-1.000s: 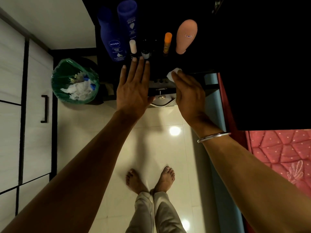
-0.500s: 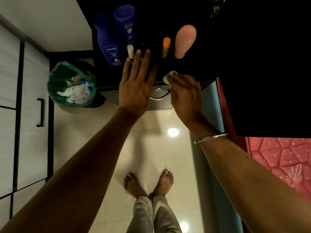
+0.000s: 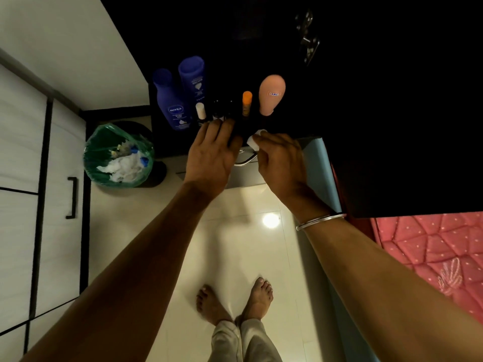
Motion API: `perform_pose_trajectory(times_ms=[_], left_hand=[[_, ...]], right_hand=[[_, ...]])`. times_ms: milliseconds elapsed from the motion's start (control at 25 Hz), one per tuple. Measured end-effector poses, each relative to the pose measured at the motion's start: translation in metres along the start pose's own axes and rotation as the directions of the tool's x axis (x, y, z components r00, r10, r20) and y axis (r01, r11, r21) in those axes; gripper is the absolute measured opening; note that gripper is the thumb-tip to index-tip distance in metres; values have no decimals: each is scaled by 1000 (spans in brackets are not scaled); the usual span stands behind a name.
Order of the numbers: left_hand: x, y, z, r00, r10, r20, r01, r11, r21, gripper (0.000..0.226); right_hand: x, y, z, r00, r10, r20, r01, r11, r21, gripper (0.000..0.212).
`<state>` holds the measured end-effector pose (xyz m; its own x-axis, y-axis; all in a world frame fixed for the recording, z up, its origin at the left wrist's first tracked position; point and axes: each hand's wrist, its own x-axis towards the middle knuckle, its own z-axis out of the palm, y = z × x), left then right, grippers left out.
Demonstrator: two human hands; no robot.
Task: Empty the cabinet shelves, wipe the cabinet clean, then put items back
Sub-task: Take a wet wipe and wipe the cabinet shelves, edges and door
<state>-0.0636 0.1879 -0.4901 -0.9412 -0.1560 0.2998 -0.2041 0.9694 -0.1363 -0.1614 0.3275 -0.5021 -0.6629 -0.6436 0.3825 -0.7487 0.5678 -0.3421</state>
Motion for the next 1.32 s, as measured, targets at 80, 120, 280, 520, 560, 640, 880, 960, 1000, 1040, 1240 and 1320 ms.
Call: perform_pose_trajectory(times_ms=[80,120,280,520,560,640,880,960,1000,1040,1240,1320], left_hand=[[1,-1,-12,1000,7,-15,-7,1000,-20,70],[1,-1,-18,1000,4,-26,-5,999,-38,69],[0,-6,-47,999,-16,-50,11,995,-101,57],[18,-20,-133,991,-101,-93,79,974,-213,51],[25,-25,-151,987,-126,-98,100,966,-238,50],[39,-35,-184,982,-173,-80,144,947,-286,50],[91,-49,-300,900,-437,17,369,739,-564,46],[113,-51,-336,812,-553,188,478,444,-757,40],[123,-52,-352,773,-556,306,507,253,-824,36],[134,-53,-370,758,-521,393,510,98,-854,33],[170,-70,-443,786,-466,407,352,-204,-913,34],[179,-80,-465,754,-531,387,308,-235,-922,29]], right_hand=[[2,-5,-8,1000,4,-10,-4,1000,14,35],[4,-7,-11,1000,6,-18,-6,1000,17,35],[7,-22,-32,1000,10,-28,-10,1000,3,34],[37,-62,-96,991,127,-40,-117,972,205,31],[47,-71,-112,988,148,-39,-134,961,241,32],[67,-88,-145,986,163,-37,-146,947,286,33],[125,-137,-262,963,220,-159,-113,857,503,32],[142,-151,-296,947,267,-179,-126,819,560,31],[151,-157,-309,944,275,-182,-126,809,574,31],[161,-163,-324,945,268,-187,-110,802,588,32],[205,-190,-384,945,277,-172,-62,670,739,33],[221,-200,-400,945,273,-180,-34,630,776,32]])
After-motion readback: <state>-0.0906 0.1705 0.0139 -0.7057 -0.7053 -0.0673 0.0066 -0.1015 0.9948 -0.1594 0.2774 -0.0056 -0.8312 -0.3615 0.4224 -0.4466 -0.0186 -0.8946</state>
